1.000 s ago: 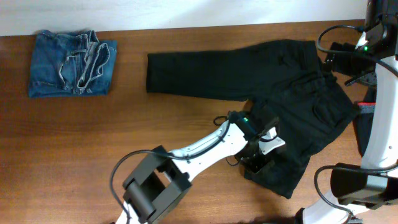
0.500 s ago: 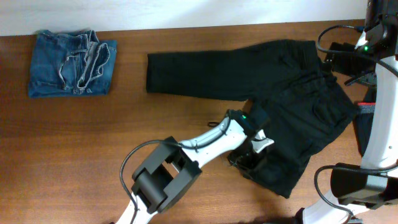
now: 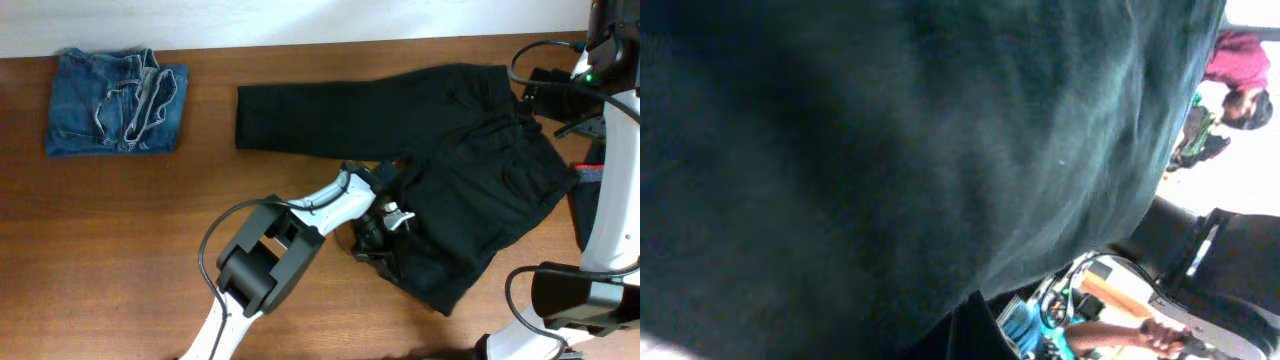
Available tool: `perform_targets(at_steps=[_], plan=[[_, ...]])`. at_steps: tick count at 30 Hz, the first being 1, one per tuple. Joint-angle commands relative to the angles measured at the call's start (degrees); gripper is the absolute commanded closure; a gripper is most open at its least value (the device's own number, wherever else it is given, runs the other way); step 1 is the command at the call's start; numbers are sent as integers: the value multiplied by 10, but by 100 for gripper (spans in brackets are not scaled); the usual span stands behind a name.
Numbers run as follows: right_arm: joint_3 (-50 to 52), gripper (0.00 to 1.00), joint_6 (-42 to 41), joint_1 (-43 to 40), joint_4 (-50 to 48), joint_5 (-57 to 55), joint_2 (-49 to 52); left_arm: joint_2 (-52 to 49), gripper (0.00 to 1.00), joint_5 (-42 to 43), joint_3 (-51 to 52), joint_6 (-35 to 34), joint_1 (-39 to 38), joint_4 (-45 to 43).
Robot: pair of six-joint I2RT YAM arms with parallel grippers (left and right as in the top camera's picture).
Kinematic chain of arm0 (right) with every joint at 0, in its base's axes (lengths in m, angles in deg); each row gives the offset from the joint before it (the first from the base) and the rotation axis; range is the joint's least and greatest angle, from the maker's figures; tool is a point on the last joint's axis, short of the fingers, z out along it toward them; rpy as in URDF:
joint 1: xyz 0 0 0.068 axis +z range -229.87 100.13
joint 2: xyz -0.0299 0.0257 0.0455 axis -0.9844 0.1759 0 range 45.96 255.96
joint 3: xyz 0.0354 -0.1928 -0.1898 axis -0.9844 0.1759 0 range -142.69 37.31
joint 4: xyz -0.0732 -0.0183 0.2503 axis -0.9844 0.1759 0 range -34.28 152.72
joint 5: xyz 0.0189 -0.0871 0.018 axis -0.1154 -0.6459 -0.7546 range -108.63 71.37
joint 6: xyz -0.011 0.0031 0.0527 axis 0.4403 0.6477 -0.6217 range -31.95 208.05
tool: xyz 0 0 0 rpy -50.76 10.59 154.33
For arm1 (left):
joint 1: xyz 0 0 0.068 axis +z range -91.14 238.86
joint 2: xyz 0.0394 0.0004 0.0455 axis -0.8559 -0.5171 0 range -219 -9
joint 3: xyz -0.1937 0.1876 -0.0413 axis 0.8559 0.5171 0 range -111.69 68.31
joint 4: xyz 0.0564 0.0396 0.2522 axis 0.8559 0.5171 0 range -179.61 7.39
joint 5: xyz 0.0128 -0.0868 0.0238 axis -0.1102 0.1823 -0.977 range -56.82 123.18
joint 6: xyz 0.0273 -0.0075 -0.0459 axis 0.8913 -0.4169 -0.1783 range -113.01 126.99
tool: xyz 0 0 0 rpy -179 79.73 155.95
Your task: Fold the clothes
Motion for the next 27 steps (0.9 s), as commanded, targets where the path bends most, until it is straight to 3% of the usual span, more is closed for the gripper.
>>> perform_targets(at_steps=[1,12,27], plan=[[2,1,4,2,0,3,-10,-24,99,-128,0,-12,47,24],[2,1,4,2,2,3,-10,-24,99,-271,-1,-11,181,102],[2,1,4,2,2,3,-10,-24,99,-349,-2,-11,386,164]])
